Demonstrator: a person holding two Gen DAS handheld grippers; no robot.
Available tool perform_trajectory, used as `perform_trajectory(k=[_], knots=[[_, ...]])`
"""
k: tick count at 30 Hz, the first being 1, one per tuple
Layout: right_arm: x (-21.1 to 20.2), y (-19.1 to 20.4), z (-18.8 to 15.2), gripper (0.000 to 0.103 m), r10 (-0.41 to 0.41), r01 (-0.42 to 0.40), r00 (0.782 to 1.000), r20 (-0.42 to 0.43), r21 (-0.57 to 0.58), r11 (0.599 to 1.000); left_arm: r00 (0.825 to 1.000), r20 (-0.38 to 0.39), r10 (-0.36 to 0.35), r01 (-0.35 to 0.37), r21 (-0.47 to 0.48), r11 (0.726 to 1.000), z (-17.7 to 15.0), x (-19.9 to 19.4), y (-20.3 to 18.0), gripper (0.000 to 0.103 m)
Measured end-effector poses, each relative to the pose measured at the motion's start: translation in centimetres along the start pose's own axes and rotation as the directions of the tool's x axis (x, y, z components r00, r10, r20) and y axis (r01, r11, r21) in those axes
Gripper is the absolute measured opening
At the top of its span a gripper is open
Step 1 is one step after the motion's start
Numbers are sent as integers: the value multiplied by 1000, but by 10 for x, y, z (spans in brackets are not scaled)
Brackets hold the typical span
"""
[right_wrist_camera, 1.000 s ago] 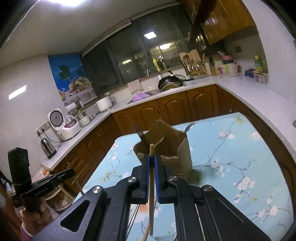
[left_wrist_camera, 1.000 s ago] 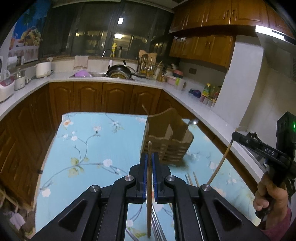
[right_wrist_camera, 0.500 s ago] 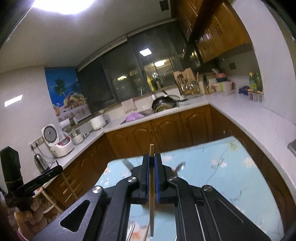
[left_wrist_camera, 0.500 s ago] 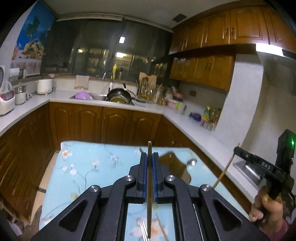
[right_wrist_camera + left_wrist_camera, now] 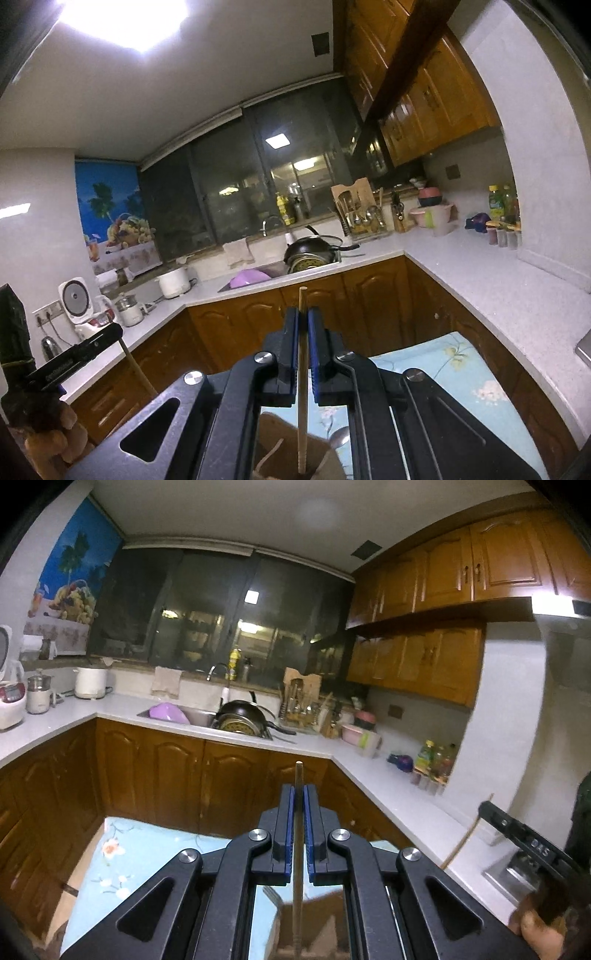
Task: Organize utensils
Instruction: 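Lift both chopsticks upright and lower them into the wooden holder, then open the left tool while the right tool opens, releasing the chopsticks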
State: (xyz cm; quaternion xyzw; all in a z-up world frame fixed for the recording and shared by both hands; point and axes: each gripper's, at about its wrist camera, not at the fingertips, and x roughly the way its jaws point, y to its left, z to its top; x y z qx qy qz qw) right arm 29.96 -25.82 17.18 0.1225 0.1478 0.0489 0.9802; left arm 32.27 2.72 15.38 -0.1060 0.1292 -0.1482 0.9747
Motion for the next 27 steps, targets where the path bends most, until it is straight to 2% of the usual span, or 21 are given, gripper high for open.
perform_trajectory(k=[7, 14, 21, 23, 27], knots=[[24, -5, -41, 5, -30, 29, 999, -37, -14, 999, 1000, -24, 14, -14, -13, 1000, -56, 50, -1, 3], [37, -14, -72, 5, -40, 40, 995, -96, -1, 999, 994, -105, 35, -37, -25, 999, -93, 84, 10, 3], [37, -20, -77, 6, -49, 52, 991, -122, 20, 998, 990, -137, 33, -37, -30, 999, -82, 92, 16, 5], [37, -21, -77, 6, -53, 56, 990, -129, 20, 998, 990, -139, 32, -36, -25, 999, -68, 79, 17, 5], [40, -22, -75, 6, -52, 57, 989, -142, 27, 998, 989, -141, 35, -38, -17, 999, -62, 73, 18, 5]])
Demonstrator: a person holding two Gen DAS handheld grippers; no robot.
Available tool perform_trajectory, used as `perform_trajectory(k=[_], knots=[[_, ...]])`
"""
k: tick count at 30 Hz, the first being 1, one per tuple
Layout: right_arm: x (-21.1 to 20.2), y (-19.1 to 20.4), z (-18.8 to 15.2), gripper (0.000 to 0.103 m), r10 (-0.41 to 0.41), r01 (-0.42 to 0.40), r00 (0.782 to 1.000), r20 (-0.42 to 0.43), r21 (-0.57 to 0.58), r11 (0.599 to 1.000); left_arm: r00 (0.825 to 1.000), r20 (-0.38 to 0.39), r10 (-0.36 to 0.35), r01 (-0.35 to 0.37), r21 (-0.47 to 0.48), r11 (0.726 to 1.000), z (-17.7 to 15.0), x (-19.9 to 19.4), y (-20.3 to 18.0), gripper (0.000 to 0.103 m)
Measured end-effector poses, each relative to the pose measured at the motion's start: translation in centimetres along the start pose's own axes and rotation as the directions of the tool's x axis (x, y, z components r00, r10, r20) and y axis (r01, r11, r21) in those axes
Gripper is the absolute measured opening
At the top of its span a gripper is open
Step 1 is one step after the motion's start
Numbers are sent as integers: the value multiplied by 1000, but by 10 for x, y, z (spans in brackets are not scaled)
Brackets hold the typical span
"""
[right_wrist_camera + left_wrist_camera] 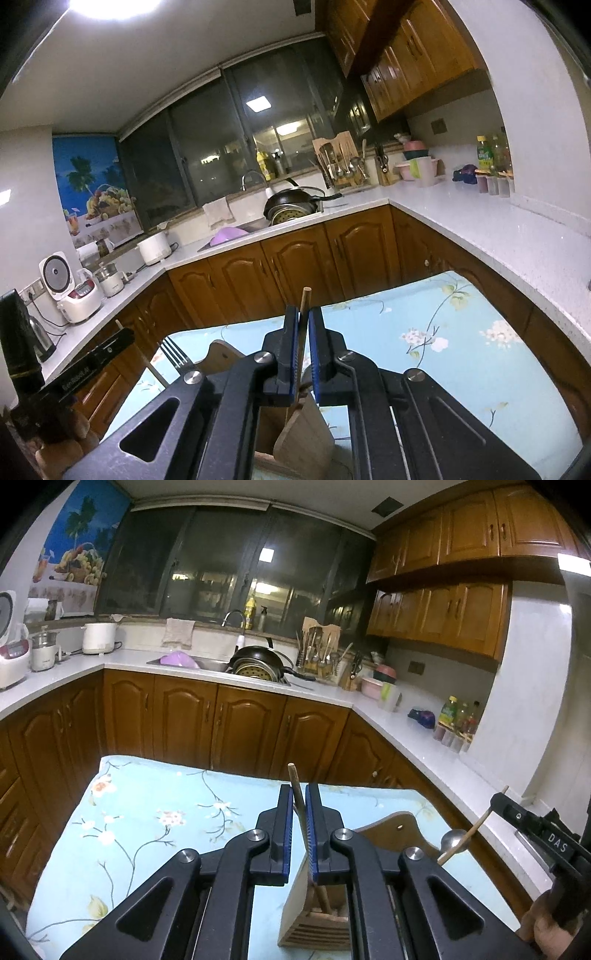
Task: Organize utensils
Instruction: 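Open the left tool while the right tool opens, releasing the chopsticks, then move both tools back down toward the knives and chopsticks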
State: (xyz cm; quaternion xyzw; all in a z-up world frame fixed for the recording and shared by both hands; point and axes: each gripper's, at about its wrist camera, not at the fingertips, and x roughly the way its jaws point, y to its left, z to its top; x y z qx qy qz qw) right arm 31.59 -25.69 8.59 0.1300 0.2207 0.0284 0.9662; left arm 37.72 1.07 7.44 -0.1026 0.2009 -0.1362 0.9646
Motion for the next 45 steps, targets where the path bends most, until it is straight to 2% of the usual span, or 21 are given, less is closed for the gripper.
perform_trajectory(k=[4, 6, 8, 9, 11, 12, 14, 16, 17, 24, 30, 34, 43, 44, 45], knots=[[0, 0, 1, 9, -6, 6, 1000, -8, 2, 1000, 1000, -10, -2, 2, 5, 1000, -1, -5, 0, 6], [0, -2, 2, 13, 1, 0, 1000, -10, 20, 1000, 999, -37, -6, 7, 11, 1000, 0, -5, 0, 14], [-3, -5, 4, 36, 15, -15, 1000, -6, 39, 999, 1000, -27, -3, 4, 4, 1000, 0, -12, 2, 38], [-7, -7, 5, 55, 24, -24, 1000, 4, 48, 999, 1000, -17, 6, -6, 3, 1000, 1, -16, 3, 43], [-16, -9, 7, 66, 30, -32, 999, 28, 57, 998, 1000, -6, 9, -9, -10, 1000, 3, -26, 6, 52], [-22, -9, 8, 67, 36, -38, 999, 37, 60, 997, 1000, -6, 7, -7, -17, 1000, 1, -29, 8, 55], [-29, -9, 9, 74, 46, -48, 998, 38, 66, 997, 1000, -8, 15, -15, -35, 999, 1, -39, 13, 70], [-39, -10, 7, 92, 51, -54, 998, 39, 74, 996, 1000, -7, 13, -13, -58, 998, -3, -51, 18, 81], [-46, -11, 4, 95, 57, -60, 997, 42, 76, 995, 1000, -3, 9, -10, -65, 998, -6, -58, 19, 81], [-82, -13, -22, 97, 62, -63, 998, 13, 78, 995, 997, -57, 57, -59, -31, 998, -34, -104, 28, 85], [-107, -18, -56, 99, 40, -37, 998, -41, 80, 996, 986, -140, 88, -94, -40, 995, -58, -142, 32, 85], [-117, -23, -82, 99, 26, -17, 995, -99, 93, 996, 974, -189, 127, -137, -38, 990, -74, -161, 33, 85], [-124, -29, -127, 99, 20, 2, 980, -197, 112, 994, 943, -294, 156, -174, -36, 984, -103, -186, 23, 85], [-125, -27, -131, 99, 20, 1, 979, -203, 106, 994, 931, -327, 165, -191, -47, 981, -105, -186, 23, 85], [-125, -25, -133, 99, 20, 1, 978, -210, 100, 995, 928, -334, 165, -190, -42, 981, -106, -186, 21, 85]])
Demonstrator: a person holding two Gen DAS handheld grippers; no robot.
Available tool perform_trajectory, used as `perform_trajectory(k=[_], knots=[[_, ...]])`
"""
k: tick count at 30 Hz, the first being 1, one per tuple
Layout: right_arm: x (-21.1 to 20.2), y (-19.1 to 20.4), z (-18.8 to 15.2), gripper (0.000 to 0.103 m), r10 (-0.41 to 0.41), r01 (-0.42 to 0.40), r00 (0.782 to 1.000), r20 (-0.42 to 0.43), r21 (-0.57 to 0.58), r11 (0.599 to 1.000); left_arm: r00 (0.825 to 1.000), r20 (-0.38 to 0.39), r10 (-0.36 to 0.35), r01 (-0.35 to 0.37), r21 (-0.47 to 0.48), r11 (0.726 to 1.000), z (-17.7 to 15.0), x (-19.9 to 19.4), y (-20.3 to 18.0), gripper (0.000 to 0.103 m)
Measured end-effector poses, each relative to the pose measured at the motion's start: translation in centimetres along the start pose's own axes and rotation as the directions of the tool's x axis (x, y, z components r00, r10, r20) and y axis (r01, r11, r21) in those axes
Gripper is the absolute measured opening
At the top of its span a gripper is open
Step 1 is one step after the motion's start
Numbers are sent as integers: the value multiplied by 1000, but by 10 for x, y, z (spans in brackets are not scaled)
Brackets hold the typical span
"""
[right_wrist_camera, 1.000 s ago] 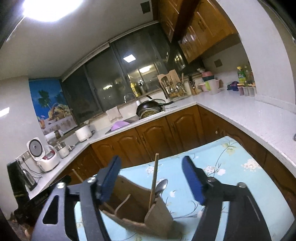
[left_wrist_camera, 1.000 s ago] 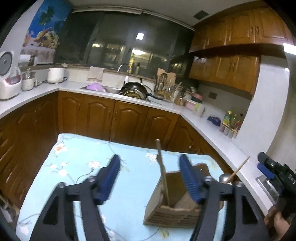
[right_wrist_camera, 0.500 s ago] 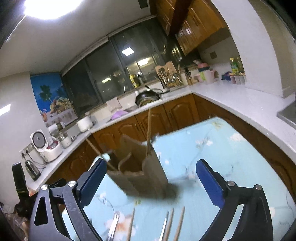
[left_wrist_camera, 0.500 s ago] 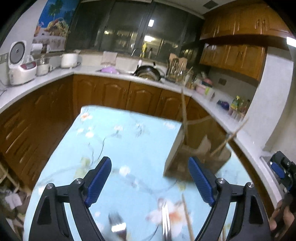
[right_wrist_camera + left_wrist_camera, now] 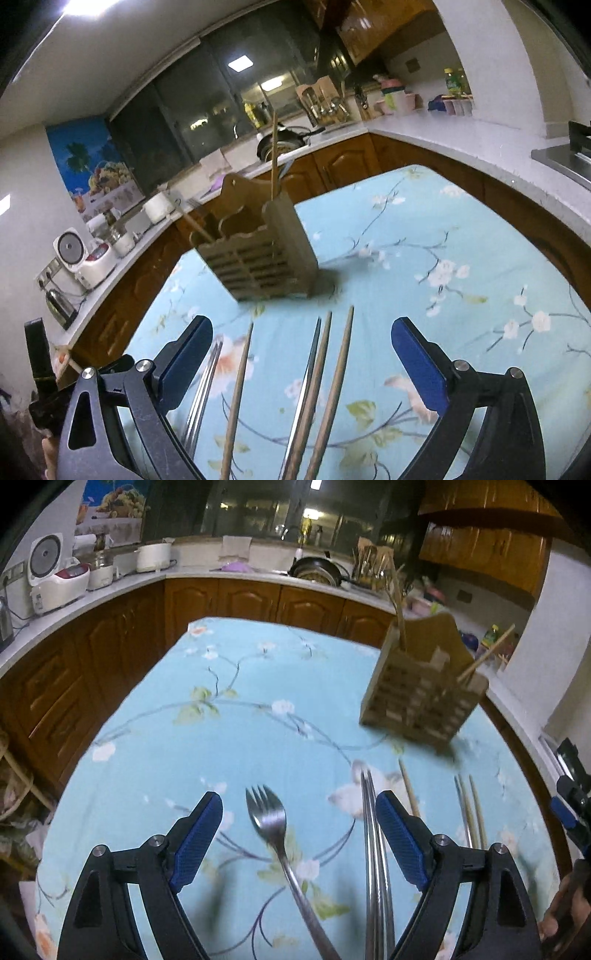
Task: Organize utensils
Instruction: 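Move both tools back down toward the knives and chopsticks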
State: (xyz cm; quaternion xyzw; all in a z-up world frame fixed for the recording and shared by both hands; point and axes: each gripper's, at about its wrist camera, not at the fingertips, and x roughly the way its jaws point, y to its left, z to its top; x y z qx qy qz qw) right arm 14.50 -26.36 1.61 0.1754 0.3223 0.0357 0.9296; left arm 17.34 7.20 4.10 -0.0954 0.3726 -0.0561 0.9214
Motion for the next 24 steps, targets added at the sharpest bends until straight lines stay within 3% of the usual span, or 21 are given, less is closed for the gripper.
perform_trajectory(k=[2, 3, 5, 6, 17, 20, 22, 24], knots=[[0, 2, -5, 99, 1, -1, 1000, -12, -7, 1000, 1000, -13, 1, -1, 10, 1000, -4, -2, -4, 85], [0, 2, -6, 99, 2, -2, 1000, -17, -10, 1000, 995, 68, 74, -75, 10, 997, -5, -1, -5, 85], [1, 3, -10, 99, 4, -4, 1000, -25, -16, 1000, 996, 57, 74, -76, 25, 997, -10, -3, -9, 85], [2, 5, -11, 99, 5, -6, 1000, -28, -18, 1000, 1000, -16, 22, -21, 36, 999, -11, -1, -11, 85], [9, 12, -16, 96, 29, -31, 998, -58, -34, 999, 989, -145, 37, -17, 140, 990, -10, 24, -31, 82], [16, 13, -16, 84, 36, -38, 996, -78, -34, 999, 984, -171, 42, -12, 169, 985, -6, 38, -34, 82], [23, 12, -16, 67, 40, -43, 994, -100, -30, 999, 980, -189, 64, -26, 197, 980, -6, 45, -38, 77], [31, 12, -16, 57, 44, -48, 991, -125, -27, 998, 981, -175, 88, -45, 236, 971, -4, 50, -42, 76]])
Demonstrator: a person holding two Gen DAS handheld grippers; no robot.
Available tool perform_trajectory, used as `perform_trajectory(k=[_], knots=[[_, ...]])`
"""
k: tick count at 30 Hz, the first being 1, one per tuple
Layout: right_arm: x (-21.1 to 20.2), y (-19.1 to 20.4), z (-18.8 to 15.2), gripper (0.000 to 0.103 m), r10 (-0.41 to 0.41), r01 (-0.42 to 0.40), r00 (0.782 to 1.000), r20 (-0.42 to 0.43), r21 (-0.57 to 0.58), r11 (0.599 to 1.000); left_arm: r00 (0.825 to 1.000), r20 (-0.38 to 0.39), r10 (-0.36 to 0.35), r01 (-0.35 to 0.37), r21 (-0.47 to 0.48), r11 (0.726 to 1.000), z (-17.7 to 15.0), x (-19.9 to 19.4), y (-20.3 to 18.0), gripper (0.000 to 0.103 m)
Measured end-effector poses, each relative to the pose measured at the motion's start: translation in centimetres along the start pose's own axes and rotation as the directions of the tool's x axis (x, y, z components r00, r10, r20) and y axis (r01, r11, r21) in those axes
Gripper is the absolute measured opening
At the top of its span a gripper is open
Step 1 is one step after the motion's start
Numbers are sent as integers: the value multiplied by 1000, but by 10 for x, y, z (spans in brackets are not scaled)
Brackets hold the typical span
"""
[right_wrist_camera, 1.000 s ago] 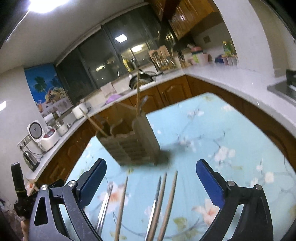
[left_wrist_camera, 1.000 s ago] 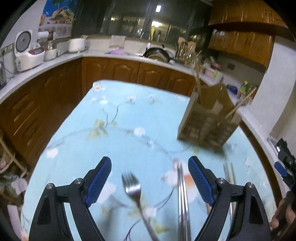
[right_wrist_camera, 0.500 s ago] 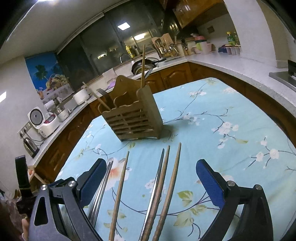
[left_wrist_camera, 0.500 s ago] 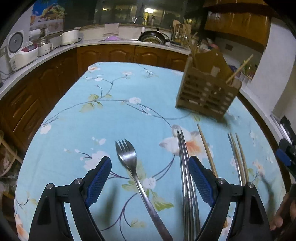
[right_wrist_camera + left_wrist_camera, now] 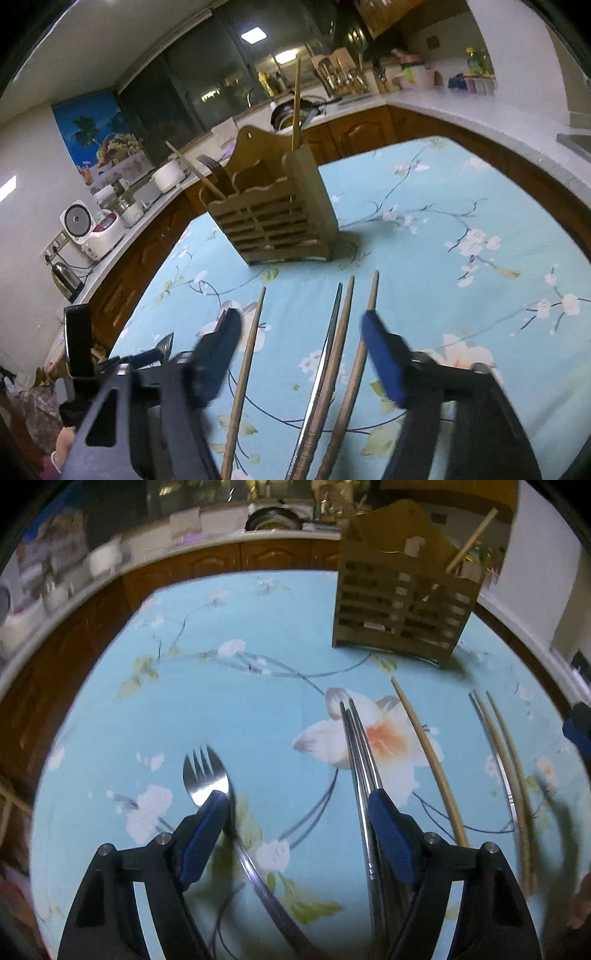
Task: Organize utensils
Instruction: 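Move both tools back down toward the knives and chopsticks, then grasp a metal knife with the left tool while the right tool grasps another knife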
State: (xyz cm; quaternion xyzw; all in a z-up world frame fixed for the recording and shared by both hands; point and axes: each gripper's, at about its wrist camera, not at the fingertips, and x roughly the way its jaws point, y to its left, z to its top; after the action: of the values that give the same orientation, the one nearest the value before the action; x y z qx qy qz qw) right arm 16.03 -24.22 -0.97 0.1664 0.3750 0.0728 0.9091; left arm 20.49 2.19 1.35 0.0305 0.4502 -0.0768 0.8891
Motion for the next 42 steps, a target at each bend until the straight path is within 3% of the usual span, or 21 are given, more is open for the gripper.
perform_trajectory(k=[3, 7, 9, 11, 14, 17, 24, 31, 35, 42], knots=[[11, 1, -1, 50, 1, -1, 999, -33, -5, 1000, 1000, -2, 21, -21, 46, 999, 1, 2, -7, 76], [24, 4, -3, 49, 4, -5, 998, -68, -13, 1000, 1000, -7, 17, -16, 91, 996, 3, 12, -19, 73], [29, 5, -3, 47, 6, -7, 997, -81, -16, 1000, 998, -44, -39, 41, 62, 997, 4, 19, -15, 66], [33, 5, -3, 46, 9, -11, 996, -91, -14, 1000, 999, -38, -26, 29, 70, 997, 6, 22, -13, 60], [38, 3, -2, 46, 12, -13, 995, -100, -10, 1000, 998, -42, -49, 52, 56, 997, 8, 23, -8, 57], [43, 2, -1, 46, 8, -9, 994, -110, -9, 1000, 999, -38, -26, 27, 39, 999, 10, 24, -4, 53], [53, 0, 4, 36, 0, -2, 993, -120, -15, 1000, 993, -48, -109, 107, -52, 993, 19, 26, 17, 51], [72, -3, 6, 24, -33, 27, 987, -160, -35, 999, 996, -56, -66, 66, -10, 998, 25, 36, 13, 38], [87, -3, 4, 21, -69, 57, 979, -194, -65, 996, 998, -58, -31, 34, 37, 999, 28, 39, 4, 37], [101, -3, 10, 15, -140, 114, 969, -205, -133, 985, 997, -64, -35, 38, 50, 998, 38, 48, 3, 32]])
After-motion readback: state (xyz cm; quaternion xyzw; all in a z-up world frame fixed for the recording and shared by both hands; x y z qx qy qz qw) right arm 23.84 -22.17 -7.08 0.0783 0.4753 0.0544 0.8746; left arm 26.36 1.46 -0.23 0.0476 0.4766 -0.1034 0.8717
